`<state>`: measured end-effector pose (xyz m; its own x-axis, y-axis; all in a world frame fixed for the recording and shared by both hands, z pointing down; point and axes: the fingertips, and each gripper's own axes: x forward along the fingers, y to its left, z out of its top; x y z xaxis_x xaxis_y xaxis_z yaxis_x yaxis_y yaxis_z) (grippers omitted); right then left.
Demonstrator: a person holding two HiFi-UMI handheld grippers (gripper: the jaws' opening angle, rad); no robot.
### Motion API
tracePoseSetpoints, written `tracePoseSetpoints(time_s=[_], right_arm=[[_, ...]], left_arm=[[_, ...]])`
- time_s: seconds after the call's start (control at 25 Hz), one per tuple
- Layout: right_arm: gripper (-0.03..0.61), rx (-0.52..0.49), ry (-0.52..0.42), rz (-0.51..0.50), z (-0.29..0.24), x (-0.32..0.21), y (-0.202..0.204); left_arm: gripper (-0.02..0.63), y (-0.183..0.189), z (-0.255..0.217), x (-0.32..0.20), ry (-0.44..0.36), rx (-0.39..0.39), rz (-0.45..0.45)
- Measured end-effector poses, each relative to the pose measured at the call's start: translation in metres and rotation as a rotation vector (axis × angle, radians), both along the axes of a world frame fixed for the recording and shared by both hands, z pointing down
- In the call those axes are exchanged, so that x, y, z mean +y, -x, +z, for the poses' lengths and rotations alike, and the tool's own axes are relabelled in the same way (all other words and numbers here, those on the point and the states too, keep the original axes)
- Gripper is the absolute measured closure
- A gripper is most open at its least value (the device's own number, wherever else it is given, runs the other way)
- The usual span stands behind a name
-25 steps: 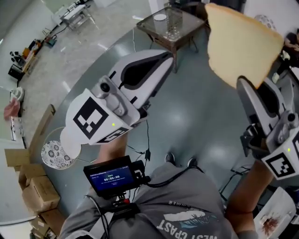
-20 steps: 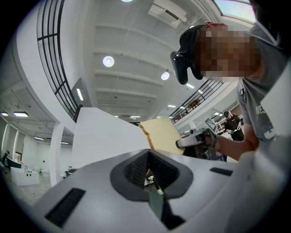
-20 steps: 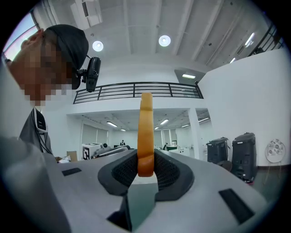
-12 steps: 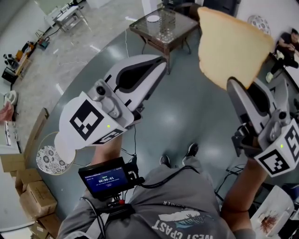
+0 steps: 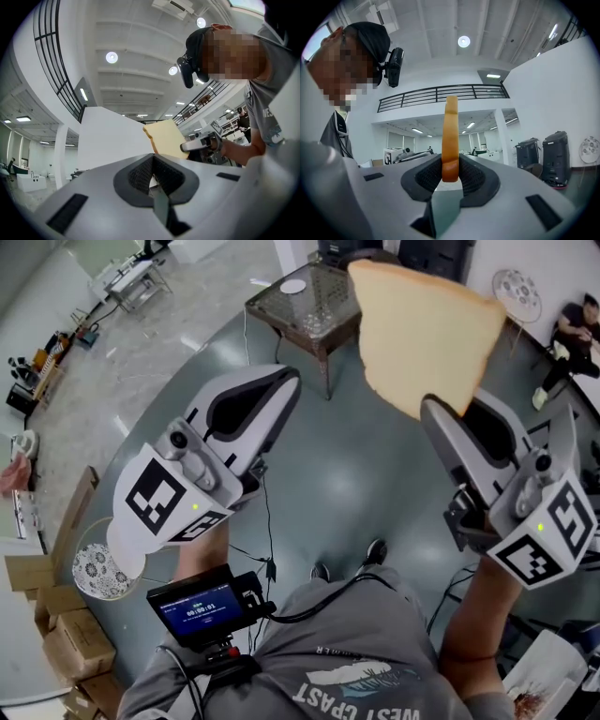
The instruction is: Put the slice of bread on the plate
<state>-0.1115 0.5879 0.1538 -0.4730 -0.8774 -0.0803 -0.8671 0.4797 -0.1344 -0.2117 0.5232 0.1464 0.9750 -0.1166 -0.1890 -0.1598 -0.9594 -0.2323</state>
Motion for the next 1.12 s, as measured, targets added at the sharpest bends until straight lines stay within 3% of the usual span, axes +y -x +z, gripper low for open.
tracePoseSetpoints(time_s=[0.16,0.56,0.92,1.12], right_arm=[[0.485,0.015,-0.013,-0.023,0.009,-0.064,-0.068],[0.485,0.041,0.002,-0.081,0.018,-0.117,-0.133],[0.485,0.028,-0.007,-0.142,0.014,-0.149,-0.159],[0.485,0.023,0.007,-0.148,0.018,-0.177,-0.144]], left_arm=[[0.607,-0.065,0.009,-0.059,-0.006,-0.002,-0.032],[0.607,-0.120,0.017,-0.108,0.013,0.000,-0.108],[0.607,-0.141,0.010,-0.133,-0.001,-0.007,-0.181],[0.607,-0.132,0.015,-0.162,0.015,-0.013,-0.178]])
